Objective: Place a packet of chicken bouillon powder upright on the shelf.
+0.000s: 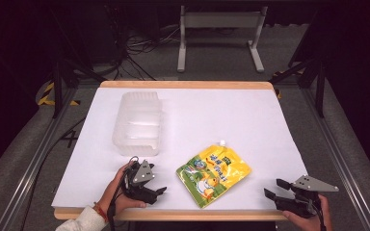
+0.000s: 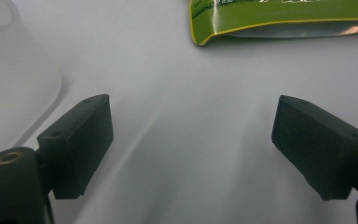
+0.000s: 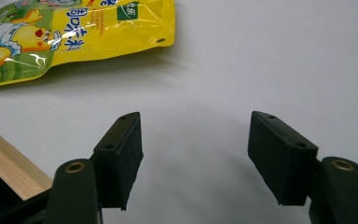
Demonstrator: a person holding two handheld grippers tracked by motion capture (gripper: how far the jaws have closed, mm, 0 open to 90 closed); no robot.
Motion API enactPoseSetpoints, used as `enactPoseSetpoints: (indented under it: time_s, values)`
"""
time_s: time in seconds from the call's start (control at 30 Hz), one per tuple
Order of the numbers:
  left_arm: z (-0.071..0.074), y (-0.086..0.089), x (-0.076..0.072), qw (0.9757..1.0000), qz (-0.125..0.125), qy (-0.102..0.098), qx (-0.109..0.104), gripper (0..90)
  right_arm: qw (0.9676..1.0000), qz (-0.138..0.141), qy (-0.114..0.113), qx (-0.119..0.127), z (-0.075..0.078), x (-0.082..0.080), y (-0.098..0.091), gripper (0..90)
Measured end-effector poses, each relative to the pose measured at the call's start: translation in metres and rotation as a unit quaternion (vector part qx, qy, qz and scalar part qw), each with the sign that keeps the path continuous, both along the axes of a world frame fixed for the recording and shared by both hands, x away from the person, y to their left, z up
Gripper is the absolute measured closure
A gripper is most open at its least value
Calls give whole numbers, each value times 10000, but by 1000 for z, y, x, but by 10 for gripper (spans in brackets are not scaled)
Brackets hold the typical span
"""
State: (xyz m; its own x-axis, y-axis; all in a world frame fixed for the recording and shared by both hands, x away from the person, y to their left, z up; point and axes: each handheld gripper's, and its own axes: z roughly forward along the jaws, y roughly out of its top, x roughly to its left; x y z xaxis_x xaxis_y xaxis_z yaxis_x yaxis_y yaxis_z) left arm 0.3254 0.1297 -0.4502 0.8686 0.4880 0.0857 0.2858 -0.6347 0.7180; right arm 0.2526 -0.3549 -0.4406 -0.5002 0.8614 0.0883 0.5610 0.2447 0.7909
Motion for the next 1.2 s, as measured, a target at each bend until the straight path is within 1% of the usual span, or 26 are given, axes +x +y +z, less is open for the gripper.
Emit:
enactPoseSetpoints:
  time_s: [0.2, 0.23, 0.37, 0.47, 0.57, 0.67, 0.7, 0.73, 0.77, 0.8, 0.83, 0.87, 0.9, 0.93, 1.0, 1.03, 1.07, 1.1, 1.13, 1.17, 1.2]
  values:
    - [-1, 1, -2, 10000, -38, 45, 20, 129, 10000, -30, 61, 58, 0, 1, 1, 345]
    - [-1, 1, -2, 10000, -42, 39, 2, 129, 9999, 14, 107, 82, -1, 2, 3, 337]
    - [0, 1, -2, 10000, -62, 17, -12, 129, 9998, 68, 169, 67, -3, 4, 7, 327]
    - [-1, -1, -1, 10000, -73, 27, -4, 129, 9996, 135, 227, 133, -4, 6, 11, 320]
    - [-1, -1, -1, 10000, -84, 49, 19, 129, 9995, 169, 216, 125, -5, 6, 13, 319]
    - [-1, -2, -1, 9999, -110, 55, 3, 129, 9993, 217, 241, 183, -5, 7, 15, 318]
    - [-1, -3, -1, 9999, -114, 46, 2, 129, 9991, 274, 249, 210, -5, 8, 17, 316]
    - [-1, -6, 0, 9999, -120, 93, -26, 130, 9985, 339, 300, 313, -4, 9, 22, 309]
    - [-1, -6, 0, 9999, -120, 93, -26, 130, 9985, 339, 300, 313, -4, 9, 22, 309]
    - [-1, -7, 0, 9998, -134, 113, -40, 130, 9981, 397, 312, 360, -3, 11, 25, 306]
    - [-1, -9, 1, 9998, -168, 125, -12, 131, 9976, 456, 339, 394, -3, 13, 28, 304]
    - [-1, -13, 2, 9997, -192, 146, -50, 135, 9970, 543, 350, 421, -2, 17, 35, 301]
    - [-1, -13, 2, 9997, -192, 146, -50, 137, 9969, 588, 342, 393, -1, 19, 39, 302]
    - [-1, -14, 2, 9995, -212, 189, -107, 137, 9969, 588, 342, 393, -1, 19, 39, 302]
    - [0, -16, 4, 9990, -240, 283, -241, 138, 9958, 688, 382, 474, 1, 25, 47, 302]
    - [2, -16, 6, 9984, -255, 381, -340, 140, 9951, 749, 410, 496, 1, 26, 50, 298]
    - [3, -17, 7, 9978, -267, 432, -418, 140, 9934, 872, 561, 498, 0, 30, 58, 290]
    - [4, -18, 8, 9971, -265, 491, -512, 140, 9934, 872, 561, 498, 0, 30, 58, 290]
    - [4, -19, 11, 9965, -264, 539, -580, 140, 9926, 924, 629, 468, -2, 33, 66, 289]
    - [4, -20, 13, 9960, -272, 587, -611, 140, 9926, 924, 629, 468, -2, 33, 66, 289]
    - [4, -22, 15, 9955, -269, 642, -641, 140, 9919, 960, 667, 487, -3, 35, 69, 284]
